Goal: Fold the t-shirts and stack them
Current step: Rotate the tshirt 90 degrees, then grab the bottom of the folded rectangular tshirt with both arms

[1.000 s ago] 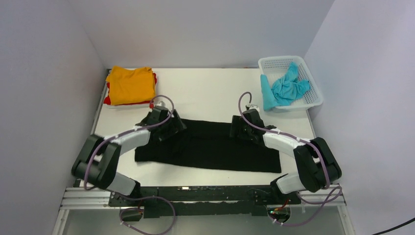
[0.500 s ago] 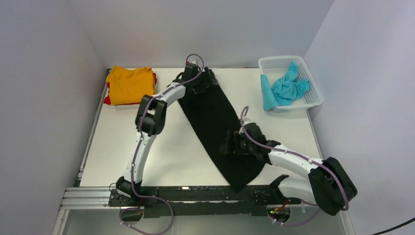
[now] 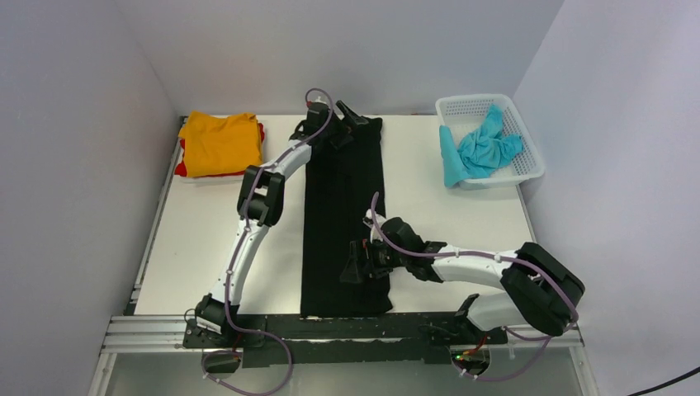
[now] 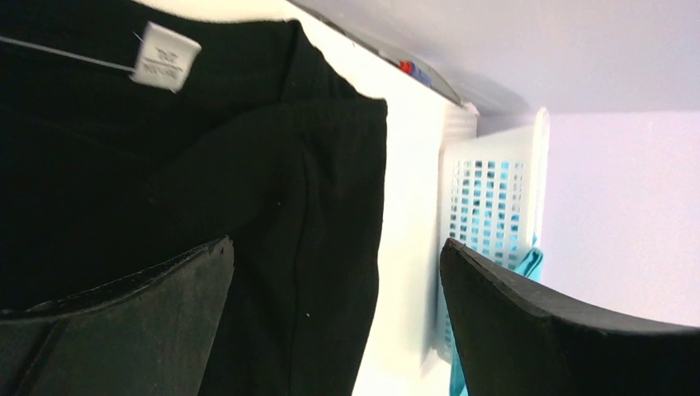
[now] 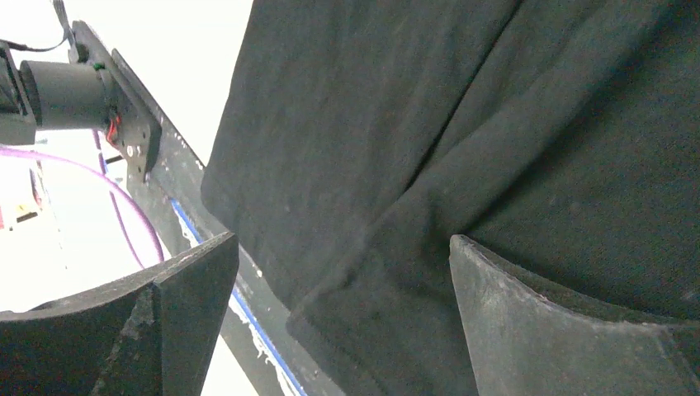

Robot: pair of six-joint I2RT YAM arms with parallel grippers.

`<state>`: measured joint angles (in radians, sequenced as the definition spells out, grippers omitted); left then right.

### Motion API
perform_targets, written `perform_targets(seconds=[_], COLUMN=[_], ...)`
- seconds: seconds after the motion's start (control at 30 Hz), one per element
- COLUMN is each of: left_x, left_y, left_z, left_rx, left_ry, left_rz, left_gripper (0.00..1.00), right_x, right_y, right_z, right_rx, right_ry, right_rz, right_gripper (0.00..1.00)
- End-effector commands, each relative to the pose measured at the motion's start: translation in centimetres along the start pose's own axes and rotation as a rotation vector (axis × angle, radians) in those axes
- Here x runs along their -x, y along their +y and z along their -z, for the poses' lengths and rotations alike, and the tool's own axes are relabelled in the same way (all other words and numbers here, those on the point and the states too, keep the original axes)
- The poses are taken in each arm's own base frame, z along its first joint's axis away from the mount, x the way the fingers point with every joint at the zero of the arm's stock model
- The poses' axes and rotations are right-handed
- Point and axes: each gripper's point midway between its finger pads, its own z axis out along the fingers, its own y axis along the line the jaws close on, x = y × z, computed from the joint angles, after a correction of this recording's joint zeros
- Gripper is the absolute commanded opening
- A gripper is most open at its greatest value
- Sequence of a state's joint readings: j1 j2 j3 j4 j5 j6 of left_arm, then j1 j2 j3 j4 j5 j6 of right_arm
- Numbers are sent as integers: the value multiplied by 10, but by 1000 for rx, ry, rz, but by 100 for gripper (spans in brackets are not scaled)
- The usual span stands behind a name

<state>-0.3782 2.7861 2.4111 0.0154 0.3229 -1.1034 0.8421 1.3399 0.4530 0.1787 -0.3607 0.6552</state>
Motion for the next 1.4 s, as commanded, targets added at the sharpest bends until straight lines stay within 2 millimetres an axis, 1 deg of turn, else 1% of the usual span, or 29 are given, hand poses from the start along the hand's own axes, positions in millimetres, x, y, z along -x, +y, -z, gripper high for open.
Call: perform_targets(seconds=[0.0, 0.07, 0.13, 0.2, 0.23, 0.3, 0.33, 0.43, 0.5, 0.53, 0.57, 0.6, 0.63, 0.7, 0.77, 0.83, 0.87, 0.97, 1.03, 1.1, 1.2, 1.27, 1.37], left_x=[46, 53, 59, 65, 68, 70, 72, 61, 47, 37, 27, 22, 12, -15, -50, -90, -117, -171, -201, -222, -248, -262, -283], left_y=[23, 21, 11, -11, -26, -58, -77, -122, -145, -152, -154, -170, -168, -153, -131, -105, -74, -27, -10, 8, 32, 42, 64], left_z=[7, 9, 13, 21, 27, 42, 52, 91, 121, 137, 152, 179, 197, 229, 261, 290, 305, 346, 370, 394, 426, 443, 458], left_rx=[63, 51, 24, -17, -42, -84, -110, -141, -149, -144, -131, -129, -98, -27, 28, 61, 117, 209, 218, 272, 334, 339, 363], left_ry=[-118, -120, -118, -115, -113, -103, -100, -47, 0, 26, 51, 47, 50, 60, 82, 126, 169, 222, 280, 335, 406, 434, 482], left_rz=[36, 38, 30, 1, -25, -91, -131, -248, -327, -363, -391, -429, -450, -489, -503, -489, -459, -409, -415, -427, -417, -393, -326], left_gripper=[99, 99, 100, 100, 100, 99, 99, 99, 99, 99, 99, 99, 99, 100, 99, 99, 100, 99, 100, 99, 99, 99, 93], right_x=[-17, -4, 11, 21, 28, 35, 38, 44, 47, 48, 48, 48, 46, 40, 30, 20, 14, 1, -8, -14, -22, -28, -32], right_y=[10, 17, 25, 28, 28, 20, 15, 1, -10, -15, -21, -26, -29, -35, -41, -45, -48, -51, -51, -52, -52, -51, -55], right_z=[13, 23, 34, 45, 50, 62, 66, 79, 85, 88, 91, 93, 94, 94, 94, 92, 92, 91, 90, 89, 86, 83, 79], right_rx=[7, 11, 19, 13, 1, -65, -98, -191, -264, -295, -336, -364, -382, -404, -419, -420, -422, -412, -403, -393, -381, -363, -363], right_ry=[54, -9, -85, -154, -194, -244, -265, -316, -335, -340, -348, -351, -345, -330, -300, -267, -252, -215, -191, -171, -151, -133, -133], right_rz=[6, 29, 49, 49, 54, 42, 38, 2, -31, -46, -70, -93, -110, -150, -180, -197, -209, -238, -251, -267, -294, -312, -335], right_gripper=[100, 100, 100, 100, 100, 100, 100, 100, 100, 100, 100, 100, 100, 100, 100, 100, 99, 99, 98, 97, 91, 89, 80])
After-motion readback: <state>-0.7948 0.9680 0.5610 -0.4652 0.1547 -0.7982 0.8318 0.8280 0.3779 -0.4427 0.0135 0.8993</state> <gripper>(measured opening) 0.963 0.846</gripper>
